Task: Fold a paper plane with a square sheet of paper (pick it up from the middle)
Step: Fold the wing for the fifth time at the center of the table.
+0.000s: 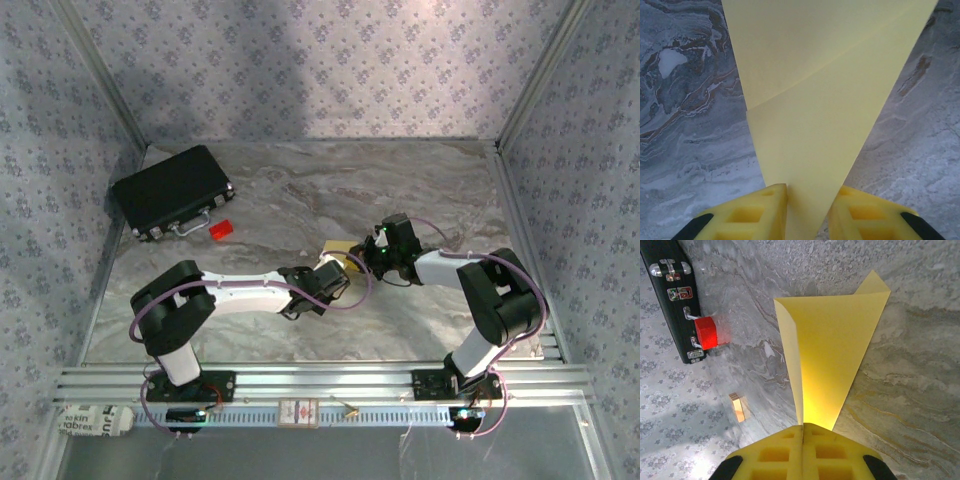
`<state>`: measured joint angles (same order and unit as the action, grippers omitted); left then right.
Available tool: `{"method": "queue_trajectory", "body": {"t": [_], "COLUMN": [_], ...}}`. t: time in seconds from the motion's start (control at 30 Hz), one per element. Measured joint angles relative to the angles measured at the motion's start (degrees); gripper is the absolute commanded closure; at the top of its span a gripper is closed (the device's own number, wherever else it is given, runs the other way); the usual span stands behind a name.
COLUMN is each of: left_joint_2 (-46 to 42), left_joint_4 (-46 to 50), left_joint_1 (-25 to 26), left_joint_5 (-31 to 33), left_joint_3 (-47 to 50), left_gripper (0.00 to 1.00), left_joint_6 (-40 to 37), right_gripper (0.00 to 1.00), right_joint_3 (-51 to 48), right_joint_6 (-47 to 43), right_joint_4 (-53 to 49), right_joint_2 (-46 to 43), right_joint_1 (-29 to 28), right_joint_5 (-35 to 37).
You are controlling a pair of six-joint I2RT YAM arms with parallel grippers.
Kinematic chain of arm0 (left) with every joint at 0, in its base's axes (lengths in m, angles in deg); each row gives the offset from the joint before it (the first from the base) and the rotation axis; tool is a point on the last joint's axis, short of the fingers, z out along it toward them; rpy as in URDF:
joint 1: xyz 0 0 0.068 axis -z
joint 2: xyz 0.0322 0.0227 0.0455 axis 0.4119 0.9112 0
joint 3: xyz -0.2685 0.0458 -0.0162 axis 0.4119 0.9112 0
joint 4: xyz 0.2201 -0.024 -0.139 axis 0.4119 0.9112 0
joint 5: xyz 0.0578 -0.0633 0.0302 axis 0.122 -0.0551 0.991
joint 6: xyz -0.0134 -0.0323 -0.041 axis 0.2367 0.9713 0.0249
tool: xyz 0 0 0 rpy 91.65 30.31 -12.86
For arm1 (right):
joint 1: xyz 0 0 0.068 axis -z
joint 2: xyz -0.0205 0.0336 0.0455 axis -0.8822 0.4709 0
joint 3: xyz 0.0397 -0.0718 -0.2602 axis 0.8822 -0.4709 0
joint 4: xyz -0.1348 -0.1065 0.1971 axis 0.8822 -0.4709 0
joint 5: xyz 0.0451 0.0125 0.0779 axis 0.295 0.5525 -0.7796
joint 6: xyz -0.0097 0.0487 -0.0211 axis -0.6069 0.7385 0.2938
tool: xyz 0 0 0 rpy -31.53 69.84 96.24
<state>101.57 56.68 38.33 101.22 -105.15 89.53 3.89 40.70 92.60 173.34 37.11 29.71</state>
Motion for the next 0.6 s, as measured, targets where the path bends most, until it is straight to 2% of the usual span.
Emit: {"method": "queue_trajectory", "body": {"t": [0.2, 0.6], "left_joint_2": [0.0, 0.1], "left_joint_4": [0.0, -0.3], "left_joint_1": [0.0, 0.0], "left_joint_5": [0.4, 0.9], "left_joint_3": [0.1, 0.3], "left_gripper": [0.72, 0.86], "left_joint_6": [-0.4, -0.8], "right_gripper": [0.99, 0.98], "right_joint_3": [0.0, 0.0], "right_joint_6": [0.0, 0.0], "right_joint_4": [-0.1, -0.5], "right_joint_2": [-0.1, -0.6], "right_joint_1": [0.1, 0.1], "right_joint_5": [0.0, 0.0]}}
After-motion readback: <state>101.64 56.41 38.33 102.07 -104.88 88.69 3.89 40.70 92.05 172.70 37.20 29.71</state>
